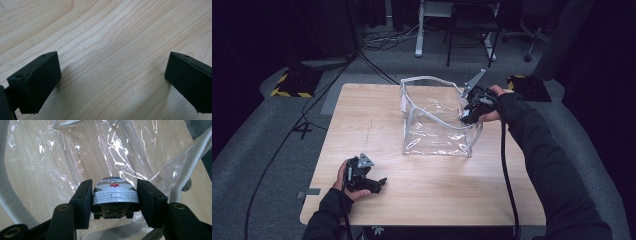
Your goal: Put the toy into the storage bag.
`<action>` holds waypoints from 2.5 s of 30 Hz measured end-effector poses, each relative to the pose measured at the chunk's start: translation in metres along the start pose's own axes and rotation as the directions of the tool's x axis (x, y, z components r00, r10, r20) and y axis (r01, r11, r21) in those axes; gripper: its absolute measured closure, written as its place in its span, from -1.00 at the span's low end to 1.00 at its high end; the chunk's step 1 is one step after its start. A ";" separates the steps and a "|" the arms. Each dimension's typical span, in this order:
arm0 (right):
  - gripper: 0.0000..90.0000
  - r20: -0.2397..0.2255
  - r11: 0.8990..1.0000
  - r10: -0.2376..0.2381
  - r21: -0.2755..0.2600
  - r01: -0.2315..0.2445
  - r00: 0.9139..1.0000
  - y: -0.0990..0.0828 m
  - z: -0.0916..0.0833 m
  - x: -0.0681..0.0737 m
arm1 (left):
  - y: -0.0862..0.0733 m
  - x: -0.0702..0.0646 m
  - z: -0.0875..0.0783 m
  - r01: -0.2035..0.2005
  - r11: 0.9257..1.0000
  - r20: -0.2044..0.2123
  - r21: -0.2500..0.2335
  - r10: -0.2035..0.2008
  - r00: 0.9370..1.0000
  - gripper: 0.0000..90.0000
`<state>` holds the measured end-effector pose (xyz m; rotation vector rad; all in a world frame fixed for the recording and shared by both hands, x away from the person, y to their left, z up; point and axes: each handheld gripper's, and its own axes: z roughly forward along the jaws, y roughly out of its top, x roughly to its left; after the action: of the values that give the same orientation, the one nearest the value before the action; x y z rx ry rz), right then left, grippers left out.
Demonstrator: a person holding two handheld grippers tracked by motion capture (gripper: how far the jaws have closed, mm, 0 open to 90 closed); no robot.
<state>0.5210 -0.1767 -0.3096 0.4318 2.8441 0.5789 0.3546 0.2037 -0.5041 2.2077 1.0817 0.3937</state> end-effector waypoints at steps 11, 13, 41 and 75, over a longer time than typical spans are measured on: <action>0.07 0.001 1.000 0.018 -0.012 -0.018 1.000 0.000 0.001 0.001 | 0.000 0.000 0.000 -0.002 1.000 -0.001 0.002 0.002 1.000 -0.98; 0.07 0.003 1.000 -0.002 -0.029 0.002 1.000 0.000 0.002 0.000 | 0.000 0.000 0.000 0.000 1.000 0.000 0.000 0.000 1.000 -0.98; -0.09 0.010 0.983 0.031 -0.179 -0.029 0.999 -0.007 0.000 0.004 | 0.000 0.000 0.000 -0.001 1.000 -0.001 0.000 0.001 1.000 -0.99; -0.44 0.162 0.879 0.162 -0.472 -0.068 0.973 -0.016 -0.021 0.008 | 0.000 0.000 0.000 -0.003 1.000 -0.001 0.002 0.003 1.000 -0.99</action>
<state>0.5045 -0.1951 -0.2986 0.5352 2.3915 1.1377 0.3548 0.2039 -0.5040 2.2112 1.0801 0.3952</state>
